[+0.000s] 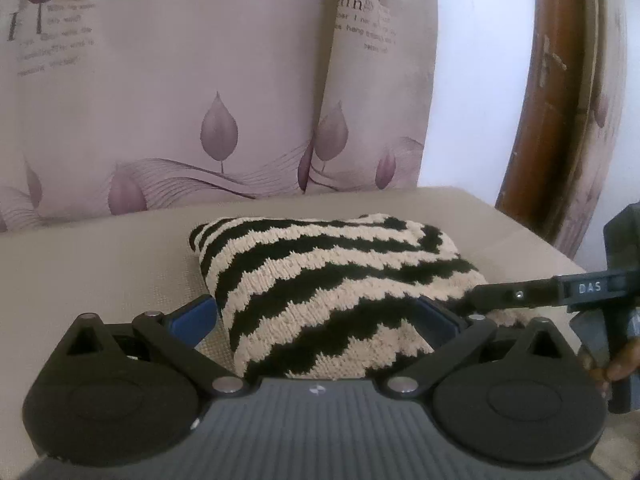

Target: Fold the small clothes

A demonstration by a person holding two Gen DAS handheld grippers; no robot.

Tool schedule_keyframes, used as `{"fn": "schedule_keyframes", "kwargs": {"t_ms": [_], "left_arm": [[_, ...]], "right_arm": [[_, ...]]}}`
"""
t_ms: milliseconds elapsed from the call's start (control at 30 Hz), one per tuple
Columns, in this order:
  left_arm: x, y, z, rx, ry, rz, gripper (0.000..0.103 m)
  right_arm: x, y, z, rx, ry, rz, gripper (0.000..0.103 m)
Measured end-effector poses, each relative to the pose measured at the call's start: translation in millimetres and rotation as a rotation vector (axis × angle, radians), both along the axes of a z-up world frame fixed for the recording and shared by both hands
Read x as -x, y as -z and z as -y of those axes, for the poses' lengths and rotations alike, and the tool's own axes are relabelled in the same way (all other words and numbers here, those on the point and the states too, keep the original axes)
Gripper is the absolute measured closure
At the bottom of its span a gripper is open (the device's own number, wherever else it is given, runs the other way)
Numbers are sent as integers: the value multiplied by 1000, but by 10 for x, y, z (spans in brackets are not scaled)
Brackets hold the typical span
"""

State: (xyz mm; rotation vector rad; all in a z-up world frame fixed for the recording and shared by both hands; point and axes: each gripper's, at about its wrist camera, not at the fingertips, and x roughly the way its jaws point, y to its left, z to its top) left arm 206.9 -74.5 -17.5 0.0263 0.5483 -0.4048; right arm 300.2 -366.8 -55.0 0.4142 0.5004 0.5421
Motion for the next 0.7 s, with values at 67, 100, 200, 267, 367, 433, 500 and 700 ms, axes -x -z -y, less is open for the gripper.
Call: {"fn": "schedule_keyframes", "kwargs": {"t_ms": [67, 100, 200, 267, 367, 433, 500, 700], "left_arm": [[-20, 18, 22, -12, 1, -4, 0], [-31, 32, 29, -16, 7, -7, 0], [-59, 61, 45, -21, 12, -15, 0], [-72, 74, 50, -21, 11, -18, 0], [-90, 94, 57, -16, 9, -27, 0], [-100, 108, 67, -19, 8, -28, 0], [-114, 125, 78, -21, 10, -34, 0], [-175, 182, 79, -17, 22, -60, 0]], "right_arm": [[-26, 46, -24, 2, 5, -13, 14], [-38, 67, -37, 4, 3, -18, 14], [-51, 83, -55, 17, 1, -18, 10], [-56, 103, -44, 12, -2, -24, 7], [-66, 126, -21, -5, -6, -32, 7], [-62, 129, -33, 0, -7, -30, 6], [-57, 121, -60, 17, -8, -25, 5], [-59, 106, -138, 55, -26, -19, 3]]}}
